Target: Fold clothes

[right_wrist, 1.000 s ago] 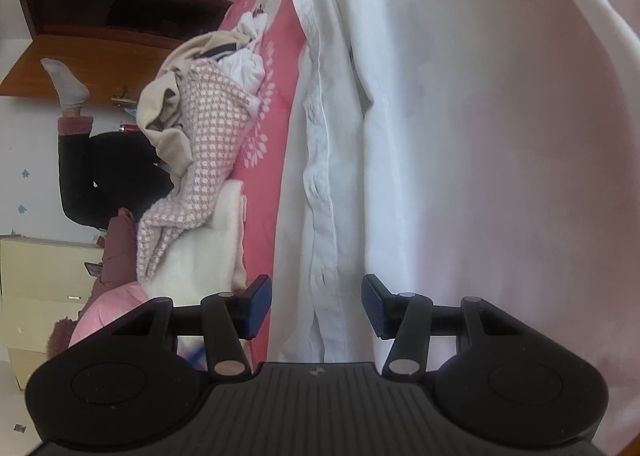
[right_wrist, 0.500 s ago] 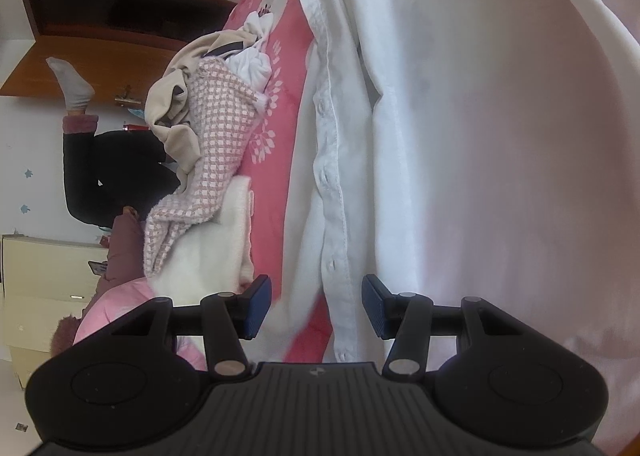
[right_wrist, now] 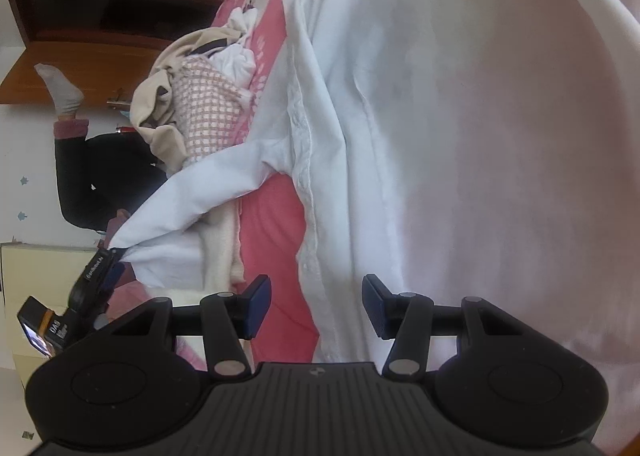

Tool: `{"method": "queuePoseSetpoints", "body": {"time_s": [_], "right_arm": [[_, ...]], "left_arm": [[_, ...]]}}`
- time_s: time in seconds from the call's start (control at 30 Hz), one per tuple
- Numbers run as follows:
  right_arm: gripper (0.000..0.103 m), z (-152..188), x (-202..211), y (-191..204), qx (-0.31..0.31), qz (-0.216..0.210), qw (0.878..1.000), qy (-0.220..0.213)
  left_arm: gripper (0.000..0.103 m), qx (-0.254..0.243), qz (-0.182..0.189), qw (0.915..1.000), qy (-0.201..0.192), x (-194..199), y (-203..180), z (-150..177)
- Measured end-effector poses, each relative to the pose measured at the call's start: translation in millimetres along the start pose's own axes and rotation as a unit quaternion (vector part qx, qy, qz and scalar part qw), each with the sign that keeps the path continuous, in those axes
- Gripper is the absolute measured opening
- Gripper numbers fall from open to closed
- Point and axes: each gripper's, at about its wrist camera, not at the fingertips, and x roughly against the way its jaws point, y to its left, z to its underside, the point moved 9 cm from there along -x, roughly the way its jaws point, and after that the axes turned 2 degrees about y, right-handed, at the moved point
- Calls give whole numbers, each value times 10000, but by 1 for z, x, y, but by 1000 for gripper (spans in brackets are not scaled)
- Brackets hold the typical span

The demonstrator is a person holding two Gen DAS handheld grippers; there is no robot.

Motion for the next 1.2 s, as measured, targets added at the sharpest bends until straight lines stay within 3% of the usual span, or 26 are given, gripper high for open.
{"method": "queuePoseSetpoints", "body": {"time_s": [0.2, 0.43, 0.57, 0.67, 0.73, 0.8, 0.87, 1.0, 1.1, 1.13, 1.2], "right_arm": [[54, 5, -13, -4, -25, 78, 9998, 184], [54, 21, -1, 3, 106, 198, 9996, 193], [54, 52, 12, 9, 730, 600, 9949, 367], [54, 85, 18, 15, 1539, 1030, 9798, 757], [54, 108, 19, 24, 2216, 1265, 9612, 1049], [54, 132, 18, 29, 2969, 1552, 9335, 1277], [54, 155, 16, 32, 3728, 1882, 8968, 1460], [54, 191, 10, 28, 4878, 2441, 8240, 1532], [52, 206, 4, 22, 5587, 2845, 7673, 1346], [51, 209, 1, 19, 5774, 2960, 7500, 1286], [39, 214, -3, 12, 6090, 3167, 7173, 1194]], "left_arm": [[70, 172, 211, 9993, 262, 10, 6, 9], [73, -5, 776, 9969, 154, 71, 19, 8], [76, -24, 734, 9972, 108, 100, 43, 15], [76, 63, 758, 9969, 201, 117, 58, 28], [76, 29, 1018, 9940, 408, 127, 57, 47], [76, -115, 1444, 9868, 723, 133, 43, 73], [76, -363, 2062, 9699, 1240, 138, 18, 110], [75, -551, 2858, 9333, 2104, 145, -31, 185], [74, -659, 3179, 9151, 2393, 148, -55, 219], [74, -661, 3207, 9134, 2419, 147, -58, 223], [74, -665, 3263, 9100, 2470, 145, -63, 230]]}}
